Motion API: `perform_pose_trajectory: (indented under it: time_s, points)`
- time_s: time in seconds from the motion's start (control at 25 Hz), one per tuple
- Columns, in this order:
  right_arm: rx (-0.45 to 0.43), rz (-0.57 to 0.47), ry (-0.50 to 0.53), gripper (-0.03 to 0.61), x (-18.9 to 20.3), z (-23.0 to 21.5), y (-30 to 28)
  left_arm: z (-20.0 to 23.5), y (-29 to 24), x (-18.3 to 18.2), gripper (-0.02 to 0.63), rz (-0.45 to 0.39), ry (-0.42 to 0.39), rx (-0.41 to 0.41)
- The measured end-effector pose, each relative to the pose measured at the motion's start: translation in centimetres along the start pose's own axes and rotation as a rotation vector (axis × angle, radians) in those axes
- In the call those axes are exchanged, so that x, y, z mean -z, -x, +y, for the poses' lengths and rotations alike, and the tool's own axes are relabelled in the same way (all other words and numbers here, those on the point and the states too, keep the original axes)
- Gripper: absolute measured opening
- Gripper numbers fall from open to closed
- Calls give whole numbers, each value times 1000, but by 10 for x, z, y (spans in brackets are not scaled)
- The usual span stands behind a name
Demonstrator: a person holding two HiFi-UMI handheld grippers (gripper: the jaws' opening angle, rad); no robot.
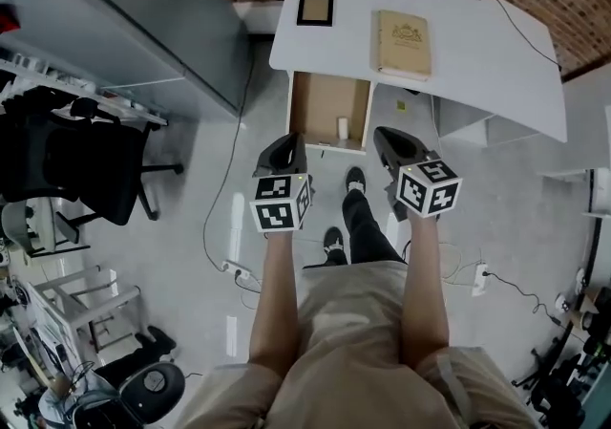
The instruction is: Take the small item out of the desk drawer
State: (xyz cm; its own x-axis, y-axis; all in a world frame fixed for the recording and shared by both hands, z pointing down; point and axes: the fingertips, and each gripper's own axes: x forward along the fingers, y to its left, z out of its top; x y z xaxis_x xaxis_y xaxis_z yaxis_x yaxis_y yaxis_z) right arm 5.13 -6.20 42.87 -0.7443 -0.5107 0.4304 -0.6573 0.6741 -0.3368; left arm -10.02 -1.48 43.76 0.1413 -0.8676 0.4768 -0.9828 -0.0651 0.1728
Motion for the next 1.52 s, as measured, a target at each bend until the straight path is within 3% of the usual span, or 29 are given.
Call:
perform_pose_trajectory:
  time_s: [0.36, 0.68, 0.84, 1.12, 1.36, 1.52]
  points:
    - [-81, 110, -31, 20, -5, -49, -69, 16, -70, -6, 17, 50, 20, -9]
    - [-100, 195, -86, 20, -3, -94, -132, 40, -123, -14, 17, 76, 96, -69]
    - [-120, 272, -103, 20, 27, -105, -158, 43, -141, 8, 17, 122, 150, -91]
    - [-62, 358, -184, 20, 81, -139, -186, 42, -170, 53, 17, 222, 198, -89]
    - [-82, 419, -235, 20, 122, -142, -205, 59, -181, 72, 17, 253, 155, -83]
    - [-96, 433, -273, 20, 145, -138, -209, 75, -176, 86, 17, 260, 173, -90]
